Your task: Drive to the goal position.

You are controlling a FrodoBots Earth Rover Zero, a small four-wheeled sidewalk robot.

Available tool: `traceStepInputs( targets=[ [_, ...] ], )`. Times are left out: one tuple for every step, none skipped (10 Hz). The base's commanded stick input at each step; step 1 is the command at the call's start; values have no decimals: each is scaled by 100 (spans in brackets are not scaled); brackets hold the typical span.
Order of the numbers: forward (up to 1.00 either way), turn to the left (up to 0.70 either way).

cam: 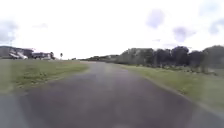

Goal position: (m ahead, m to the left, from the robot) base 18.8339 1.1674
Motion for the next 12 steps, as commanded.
traceStepInputs(
  targets=[
    [70,4],
    [70,3],
    [70,2],
    [70,2],
    [70,0],
    [70,0],
    [70,0],
    [70,1],
    [70,1],
    [70,0],
    [70,1],
    [70,2]
  ],
)
